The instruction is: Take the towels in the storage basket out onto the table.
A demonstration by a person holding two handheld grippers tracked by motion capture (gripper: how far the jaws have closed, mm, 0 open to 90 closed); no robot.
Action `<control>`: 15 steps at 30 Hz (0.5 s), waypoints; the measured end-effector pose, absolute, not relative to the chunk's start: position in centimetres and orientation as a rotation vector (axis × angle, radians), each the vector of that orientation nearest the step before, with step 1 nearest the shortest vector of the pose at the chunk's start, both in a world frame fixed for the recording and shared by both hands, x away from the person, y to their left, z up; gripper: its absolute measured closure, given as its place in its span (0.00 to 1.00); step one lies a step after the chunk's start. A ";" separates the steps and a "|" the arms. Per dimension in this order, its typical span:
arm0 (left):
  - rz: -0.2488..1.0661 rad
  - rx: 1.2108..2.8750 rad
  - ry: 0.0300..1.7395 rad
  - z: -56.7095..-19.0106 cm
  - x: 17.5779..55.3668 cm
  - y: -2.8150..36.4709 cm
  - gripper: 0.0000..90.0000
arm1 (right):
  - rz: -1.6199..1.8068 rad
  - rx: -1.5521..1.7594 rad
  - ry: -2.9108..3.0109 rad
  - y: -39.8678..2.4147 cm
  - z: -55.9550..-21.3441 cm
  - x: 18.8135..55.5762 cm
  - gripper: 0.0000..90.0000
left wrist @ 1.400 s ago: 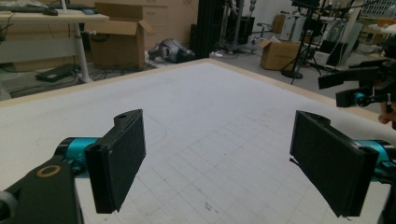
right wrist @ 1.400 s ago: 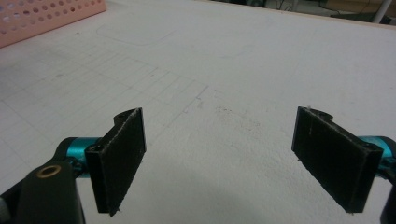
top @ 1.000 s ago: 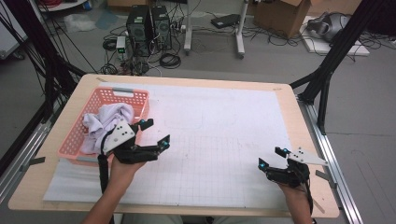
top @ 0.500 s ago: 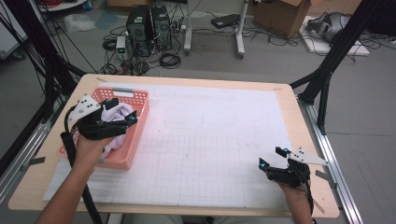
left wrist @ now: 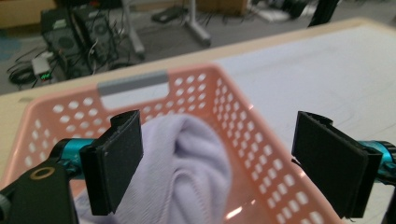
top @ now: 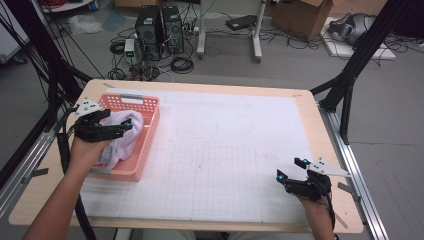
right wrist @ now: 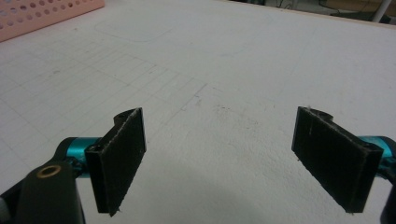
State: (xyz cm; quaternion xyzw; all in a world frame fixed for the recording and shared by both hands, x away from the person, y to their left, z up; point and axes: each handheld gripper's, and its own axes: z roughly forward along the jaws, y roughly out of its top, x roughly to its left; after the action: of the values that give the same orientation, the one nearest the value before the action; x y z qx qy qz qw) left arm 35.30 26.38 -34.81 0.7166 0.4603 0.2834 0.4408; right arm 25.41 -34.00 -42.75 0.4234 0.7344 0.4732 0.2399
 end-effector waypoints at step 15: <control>0.591 2.028 1.441 -38.5 38.6 26.7 0.20 | 1.290 1.161 2.012 -34.0 -42.8 25.4 0.18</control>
State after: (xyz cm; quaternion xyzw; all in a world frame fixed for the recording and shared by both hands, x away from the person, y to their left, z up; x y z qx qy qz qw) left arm 38.61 26.72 -38.54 0.7594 0.5396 0.2213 0.2885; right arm 25.41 -34.04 -42.78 0.4241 0.7351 0.4715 0.2399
